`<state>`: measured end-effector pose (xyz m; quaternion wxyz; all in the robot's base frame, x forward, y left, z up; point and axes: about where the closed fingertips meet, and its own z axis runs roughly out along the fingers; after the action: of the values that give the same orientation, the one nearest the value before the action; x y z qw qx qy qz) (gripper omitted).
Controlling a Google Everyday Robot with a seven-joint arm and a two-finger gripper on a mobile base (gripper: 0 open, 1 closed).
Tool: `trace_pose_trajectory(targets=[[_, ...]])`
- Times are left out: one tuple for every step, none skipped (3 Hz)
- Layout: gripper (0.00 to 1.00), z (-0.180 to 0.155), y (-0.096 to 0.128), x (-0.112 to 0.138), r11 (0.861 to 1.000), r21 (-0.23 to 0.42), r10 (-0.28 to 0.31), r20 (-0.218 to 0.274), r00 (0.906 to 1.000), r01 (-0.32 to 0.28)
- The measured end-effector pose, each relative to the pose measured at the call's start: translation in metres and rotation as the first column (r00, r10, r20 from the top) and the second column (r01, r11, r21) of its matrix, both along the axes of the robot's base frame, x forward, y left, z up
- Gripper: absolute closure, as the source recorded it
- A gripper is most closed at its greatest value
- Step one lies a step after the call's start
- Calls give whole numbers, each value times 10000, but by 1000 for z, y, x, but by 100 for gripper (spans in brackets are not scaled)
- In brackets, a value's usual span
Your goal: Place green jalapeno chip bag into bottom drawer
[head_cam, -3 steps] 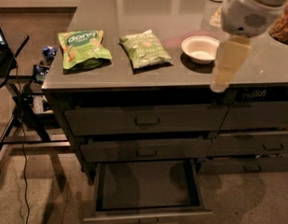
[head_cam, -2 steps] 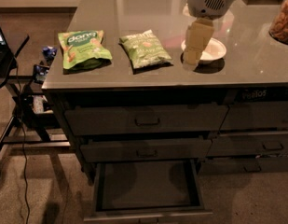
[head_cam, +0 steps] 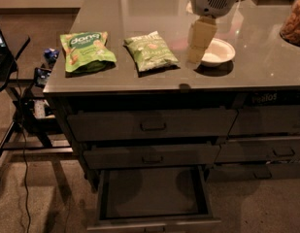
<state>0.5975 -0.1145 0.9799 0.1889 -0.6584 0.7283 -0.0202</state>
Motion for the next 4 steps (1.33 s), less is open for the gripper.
trace_pose_trajectory(targets=[[0,-13,20,32,9993,235,286,-94,9995,-283],[0,-30,38,62,9975,336,634,-224,9977,-626],[0,-34,61,86,9956,351,880,-330,9956,-868],[0,-38,73,104,9937,367,1067,-295,9939,-1056]])
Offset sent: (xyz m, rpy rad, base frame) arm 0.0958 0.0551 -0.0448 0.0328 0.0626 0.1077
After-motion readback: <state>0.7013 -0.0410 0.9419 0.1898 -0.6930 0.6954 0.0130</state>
